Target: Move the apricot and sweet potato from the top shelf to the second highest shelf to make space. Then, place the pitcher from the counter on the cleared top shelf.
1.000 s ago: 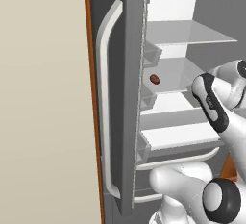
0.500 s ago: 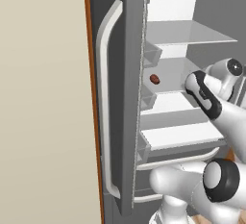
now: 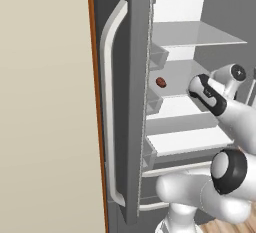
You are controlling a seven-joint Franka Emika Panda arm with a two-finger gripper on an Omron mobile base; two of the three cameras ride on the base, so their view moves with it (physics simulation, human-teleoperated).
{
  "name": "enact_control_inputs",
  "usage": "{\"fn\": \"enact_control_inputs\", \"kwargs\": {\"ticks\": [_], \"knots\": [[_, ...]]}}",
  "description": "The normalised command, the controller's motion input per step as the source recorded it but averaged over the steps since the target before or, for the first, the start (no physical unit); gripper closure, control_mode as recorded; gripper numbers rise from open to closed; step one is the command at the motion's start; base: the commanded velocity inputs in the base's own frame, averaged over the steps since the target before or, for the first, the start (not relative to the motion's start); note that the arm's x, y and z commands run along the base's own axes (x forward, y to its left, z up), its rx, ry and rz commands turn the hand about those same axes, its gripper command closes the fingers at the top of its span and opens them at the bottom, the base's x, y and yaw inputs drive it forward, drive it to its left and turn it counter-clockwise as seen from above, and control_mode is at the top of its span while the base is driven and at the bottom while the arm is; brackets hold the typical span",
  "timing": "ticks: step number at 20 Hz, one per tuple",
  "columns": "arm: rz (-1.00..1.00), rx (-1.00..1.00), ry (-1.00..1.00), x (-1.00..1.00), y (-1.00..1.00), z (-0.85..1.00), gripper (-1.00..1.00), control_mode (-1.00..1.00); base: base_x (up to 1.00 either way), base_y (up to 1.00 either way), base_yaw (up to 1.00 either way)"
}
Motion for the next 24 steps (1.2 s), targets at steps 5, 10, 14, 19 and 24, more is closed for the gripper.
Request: {"fn": "enact_control_inputs", "kwargs": {"ticks": [5,10,14,19,24], "knots": [[0.02,0.0,0.0,0.19,-0.09,-0.18,1.0,-1.0,0.0,0.0,0.0],[0.03,0.0,0.0,0.37,-0.13,-0.12,1.0,-1.0,0.0,0.0,0.0],[0.03,0.0,0.0,0.44,-0.15,-0.14,1.0,-1.0,0.0,0.0,0.0],[0.03,0.0,0.0,0.45,-0.14,-0.2,1.0,-1.0,0.0,0.0,0.0],[0.03,0.0,0.0,0.51,-0.09,-0.26,1.0,-1.0,0.0,0.0,0.0]]}}
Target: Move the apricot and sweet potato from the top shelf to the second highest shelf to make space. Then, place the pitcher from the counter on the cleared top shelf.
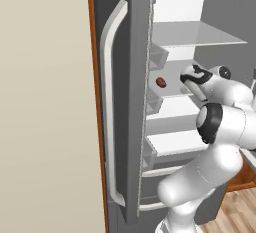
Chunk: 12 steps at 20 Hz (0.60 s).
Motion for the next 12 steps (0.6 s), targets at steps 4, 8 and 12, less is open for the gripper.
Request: {"fn": "enact_control_inputs", "kwargs": {"ticks": [4,8,12], "knots": [[0.05,0.0,0.0,0.6,-0.04,-0.28,1.0,-1.0,0.0,0.0,0.0],[0.05,0.0,0.0,0.64,-0.06,-0.26,1.0,-1.0,0.0,0.0,0.0],[0.04,0.0,0.0,0.59,-0.13,-0.22,-1.0,-1.0,0.0,0.0,0.0]]}}
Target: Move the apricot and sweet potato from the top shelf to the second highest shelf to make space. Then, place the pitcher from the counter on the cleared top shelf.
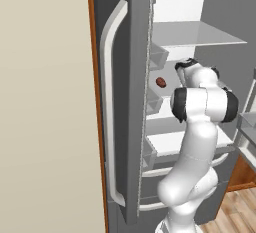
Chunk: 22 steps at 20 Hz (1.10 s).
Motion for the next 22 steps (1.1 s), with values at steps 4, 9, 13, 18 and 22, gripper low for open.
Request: {"fn": "enact_control_inputs", "kwargs": {"ticks": [4,9,13,18,22], "knots": [[0.02,0.0,0.0,0.45,-0.16,-0.16,-1.0,-1.0,0.0,0.0,0.0],[0.04,0.0,-0.04,0.14,-0.07,-0.01,-1.0,-1.0,0.0,0.0,0.0],[0.06,-0.01,-0.07,0.0,0.09,0.0,-1.0,-1.0,0.0,0.0,0.0],[0.03,-0.06,-0.06,-0.1,0.3,0.06,-1.0,-1.0,0.0,0.0,0.0],[0.01,-0.08,-0.01,-0.23,0.39,0.39,-1.0,-1.0,0.0,0.0,0.0]]}}
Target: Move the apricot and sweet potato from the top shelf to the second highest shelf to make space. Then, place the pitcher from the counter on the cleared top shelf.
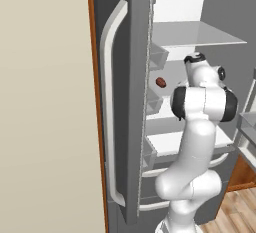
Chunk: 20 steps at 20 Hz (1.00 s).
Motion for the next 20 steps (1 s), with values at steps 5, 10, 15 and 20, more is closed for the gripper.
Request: {"fn": "enact_control_inputs", "kwargs": {"ticks": [5,10,15,20], "knots": [[0.0,-0.07,-0.01,-0.14,0.3,0.55,-1.0,-1.0,0.0,0.0,0.0],[0.0,-0.1,0.0,-0.44,0.21,0.47,-1.0,-1.0,0.0,0.0,0.0],[0.0,-0.14,0.05,-0.88,0.16,0.41,-1.0,-1.0,0.0,0.0,0.0],[0.0,-0.16,0.1,-1.0,0.12,0.1,-1.0,-1.0,0.0,0.0,0.0]]}}
